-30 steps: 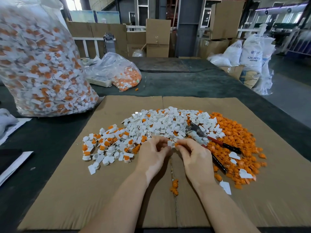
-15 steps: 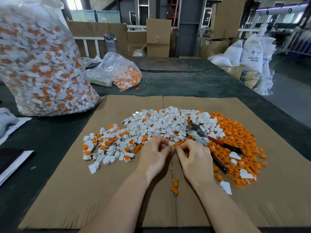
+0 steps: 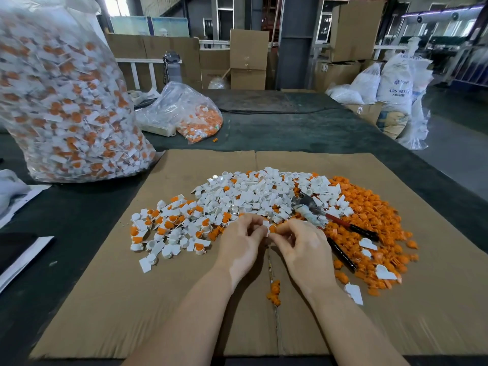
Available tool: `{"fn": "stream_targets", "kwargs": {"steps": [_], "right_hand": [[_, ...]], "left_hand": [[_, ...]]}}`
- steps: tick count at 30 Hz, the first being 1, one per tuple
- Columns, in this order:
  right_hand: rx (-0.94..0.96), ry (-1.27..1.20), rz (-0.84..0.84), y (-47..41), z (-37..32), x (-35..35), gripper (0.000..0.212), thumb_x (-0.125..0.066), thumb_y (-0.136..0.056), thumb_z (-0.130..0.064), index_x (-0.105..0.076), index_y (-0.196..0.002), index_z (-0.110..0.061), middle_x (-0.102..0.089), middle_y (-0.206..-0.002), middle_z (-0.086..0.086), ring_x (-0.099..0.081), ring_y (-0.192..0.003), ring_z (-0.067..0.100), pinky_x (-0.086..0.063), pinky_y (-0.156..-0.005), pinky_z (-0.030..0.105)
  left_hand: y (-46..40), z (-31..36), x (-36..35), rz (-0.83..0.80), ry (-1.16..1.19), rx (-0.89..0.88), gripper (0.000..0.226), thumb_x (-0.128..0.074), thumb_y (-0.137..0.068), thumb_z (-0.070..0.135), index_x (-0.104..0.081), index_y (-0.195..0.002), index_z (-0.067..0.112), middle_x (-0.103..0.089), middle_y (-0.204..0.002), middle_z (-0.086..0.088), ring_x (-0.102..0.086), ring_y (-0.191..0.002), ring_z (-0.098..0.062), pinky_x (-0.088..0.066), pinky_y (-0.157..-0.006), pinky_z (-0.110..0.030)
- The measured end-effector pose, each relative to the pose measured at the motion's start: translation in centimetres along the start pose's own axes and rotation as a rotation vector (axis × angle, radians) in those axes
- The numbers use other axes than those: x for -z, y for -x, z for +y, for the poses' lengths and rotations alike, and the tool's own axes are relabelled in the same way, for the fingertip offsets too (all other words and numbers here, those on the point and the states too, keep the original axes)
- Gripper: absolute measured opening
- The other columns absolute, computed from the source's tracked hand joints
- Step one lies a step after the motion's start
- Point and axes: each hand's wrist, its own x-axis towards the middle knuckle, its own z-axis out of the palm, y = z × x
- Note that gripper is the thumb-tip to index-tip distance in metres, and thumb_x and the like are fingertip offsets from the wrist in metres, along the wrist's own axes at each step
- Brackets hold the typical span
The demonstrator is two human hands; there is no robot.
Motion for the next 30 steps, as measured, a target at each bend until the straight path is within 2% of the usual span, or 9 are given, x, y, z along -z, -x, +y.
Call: {"fn": "stream_targets", "kwargs": {"steps": [3, 6, 8, 11, 16, 20, 24, 27, 30], "right_hand": [[0.035, -0.058, 0.012, -0.1, 0.0, 0.2, 0.020, -0.077, -0.075, -0.012, -0.069, -0.094, -0.010, -0.062, -0.082, -0.005, -0.057, -0.077, 0.012, -0.051, -0.073, 0.040], [0.066, -0.063, -0.011, -0.2, -0.1, 0.3, 0.027, -0.073, -0.077, -0.008, -0.070, -0.103, -0.010, -0.062, -0.084, -0.003, -0.057, -0.082, 0.015, -0.050, -0.078, 0.040], [0.077, -0.060, -0.006, -0.2, -0.1, 0.3, 0.026, -0.072, -0.078, -0.006, -0.071, -0.103, -0.011, -0.061, -0.083, -0.002, -0.057, -0.082, 0.016, -0.050, -0.078, 0.037], [0.087, -0.051, 0.001, -0.2, 0.0, 0.3, 0.023, -0.072, -0.078, -0.005, -0.072, -0.100, -0.012, -0.062, -0.081, -0.001, -0.058, -0.080, 0.016, -0.050, -0.077, 0.036], [0.088, -0.060, 0.011, -0.4, 0.1, 0.1, 0.022, -0.074, -0.076, -0.004, -0.072, -0.096, -0.011, -0.061, -0.078, -0.001, -0.056, -0.077, 0.015, -0.049, -0.073, 0.034], [0.096, -0.044, 0.003, -0.4, 0.2, 0.1, 0.022, -0.073, -0.076, -0.004, -0.073, -0.097, -0.011, -0.061, -0.078, -0.001, -0.056, -0.077, 0.016, -0.050, -0.073, 0.037], [0.070, 0.021, 0.029, -0.6, 0.3, 0.2, 0.025, -0.074, -0.079, -0.014, -0.071, -0.103, -0.012, -0.064, -0.085, 0.000, -0.060, -0.085, 0.019, -0.047, -0.080, 0.043], [-0.054, 0.177, 0.117, -1.0, 0.8, 0.9, 0.025, -0.068, -0.084, -0.023, -0.068, -0.107, -0.013, -0.066, -0.100, 0.003, -0.058, -0.100, 0.022, -0.035, -0.087, 0.039], [-0.319, 0.441, 0.025, -1.6, 1.6, 2.2, 0.036, -0.052, -0.092, -0.034, -0.057, -0.123, -0.016, -0.056, -0.123, 0.003, -0.045, -0.118, 0.022, -0.025, -0.098, 0.038]], "left_hand": [[0.0, 0.1, 0.1, -0.017, 0.033, 0.013, 0.011, -0.055, -0.093, 0.016, -0.063, -0.100, 0.013, -0.068, -0.088, -0.009, -0.064, -0.086, -0.022, -0.051, -0.084, -0.040], [0.1, 0.1, 0.2, -0.025, 0.038, 0.012, 0.014, -0.055, -0.094, 0.016, -0.063, -0.105, 0.013, -0.068, -0.089, -0.006, -0.066, -0.083, -0.015, -0.052, -0.084, -0.036], [0.2, 0.1, 0.2, -0.028, 0.048, 0.006, 0.016, -0.054, -0.094, 0.016, -0.063, -0.108, 0.014, -0.068, -0.087, -0.004, -0.067, -0.082, -0.012, -0.053, -0.084, -0.033], [0.2, 0.1, 0.3, -0.025, 0.024, -0.016, 0.017, -0.054, -0.094, 0.015, -0.063, -0.109, 0.017, -0.066, -0.085, -0.003, -0.065, -0.085, -0.014, -0.051, -0.086, -0.037], [0.0, -0.1, 0.0, -0.003, 0.058, 0.001, 0.013, -0.057, -0.092, 0.015, -0.065, -0.101, 0.019, -0.059, -0.073, 0.004, -0.060, -0.079, -0.017, -0.051, -0.082, -0.038], [-0.1, 0.0, -0.1, 0.003, 0.017, -0.013, 0.008, -0.063, -0.089, 0.023, -0.063, -0.097, 0.023, -0.065, -0.078, -0.009, -0.061, -0.075, -0.021, -0.049, -0.072, -0.036], [-0.4, 0.2, -0.2, 0.010, 0.059, 0.035, 0.008, -0.064, -0.088, 0.021, -0.062, -0.096, 0.023, -0.065, -0.076, -0.010, -0.063, -0.076, -0.027, -0.051, -0.075, -0.041], [-0.6, 0.2, -0.3, 0.022, 0.185, 0.091, 0.008, -0.066, -0.087, 0.016, -0.063, -0.094, 0.018, -0.060, -0.064, -0.001, -0.059, -0.065, -0.019, -0.052, -0.076, -0.044], [-0.9, 0.3, -0.4, 0.030, 0.223, 0.115, 0.009, -0.066, -0.087, 0.017, -0.063, -0.096, 0.017, -0.060, -0.067, -0.001, -0.058, -0.067, -0.016, -0.051, -0.080, -0.043]]}}
